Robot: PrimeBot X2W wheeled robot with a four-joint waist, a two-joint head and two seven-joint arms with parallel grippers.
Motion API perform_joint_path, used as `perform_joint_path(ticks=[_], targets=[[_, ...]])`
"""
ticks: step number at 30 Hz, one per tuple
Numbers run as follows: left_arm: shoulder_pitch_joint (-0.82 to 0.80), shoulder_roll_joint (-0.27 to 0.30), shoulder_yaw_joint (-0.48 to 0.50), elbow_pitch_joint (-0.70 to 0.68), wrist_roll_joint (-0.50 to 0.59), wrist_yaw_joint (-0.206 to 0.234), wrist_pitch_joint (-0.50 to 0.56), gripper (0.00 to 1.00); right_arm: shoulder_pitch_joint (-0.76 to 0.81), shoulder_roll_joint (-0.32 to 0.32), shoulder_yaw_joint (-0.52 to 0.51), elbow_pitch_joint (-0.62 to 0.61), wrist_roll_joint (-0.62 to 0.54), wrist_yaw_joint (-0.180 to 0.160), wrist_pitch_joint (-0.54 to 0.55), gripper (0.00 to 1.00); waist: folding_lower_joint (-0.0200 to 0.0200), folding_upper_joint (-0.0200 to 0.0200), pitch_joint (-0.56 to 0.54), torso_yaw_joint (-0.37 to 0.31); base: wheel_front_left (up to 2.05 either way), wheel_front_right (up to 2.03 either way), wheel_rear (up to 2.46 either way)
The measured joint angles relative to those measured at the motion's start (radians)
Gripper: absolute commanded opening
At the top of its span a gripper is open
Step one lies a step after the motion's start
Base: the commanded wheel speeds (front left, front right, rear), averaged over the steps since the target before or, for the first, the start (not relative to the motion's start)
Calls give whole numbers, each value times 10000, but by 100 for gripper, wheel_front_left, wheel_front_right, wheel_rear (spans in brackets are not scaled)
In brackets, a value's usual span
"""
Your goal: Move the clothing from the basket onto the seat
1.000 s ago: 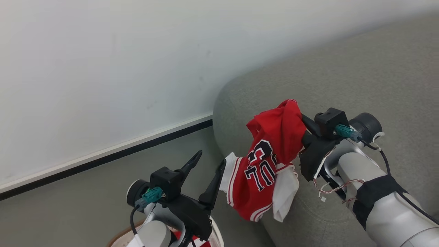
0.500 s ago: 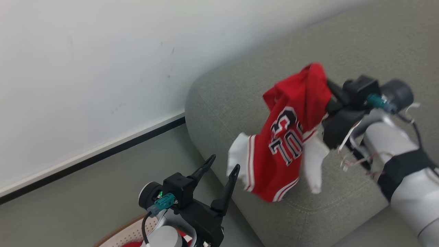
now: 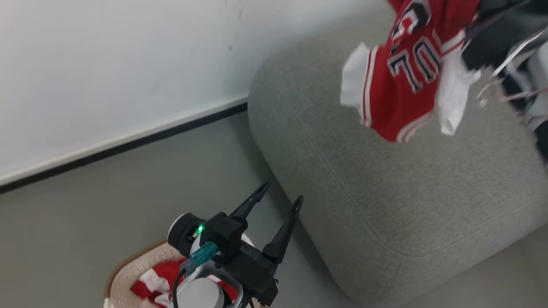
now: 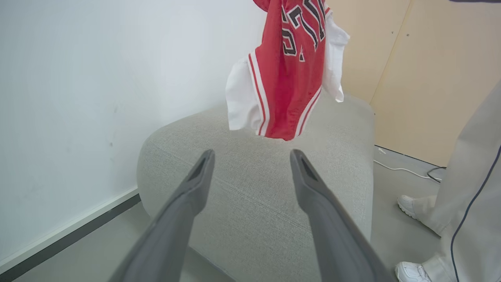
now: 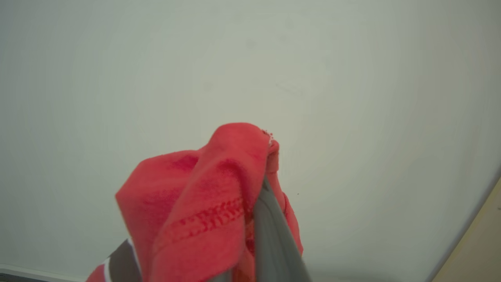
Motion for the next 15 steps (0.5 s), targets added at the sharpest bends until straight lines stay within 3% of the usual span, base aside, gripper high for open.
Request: perform_joint_path(ticks=[15], targets=[[-652, 957, 81, -1651, 744, 15, 355, 100, -2398, -1264, -1035, 577, 265, -107, 612, 0, 1, 1, 2167, 926, 0, 0, 0]])
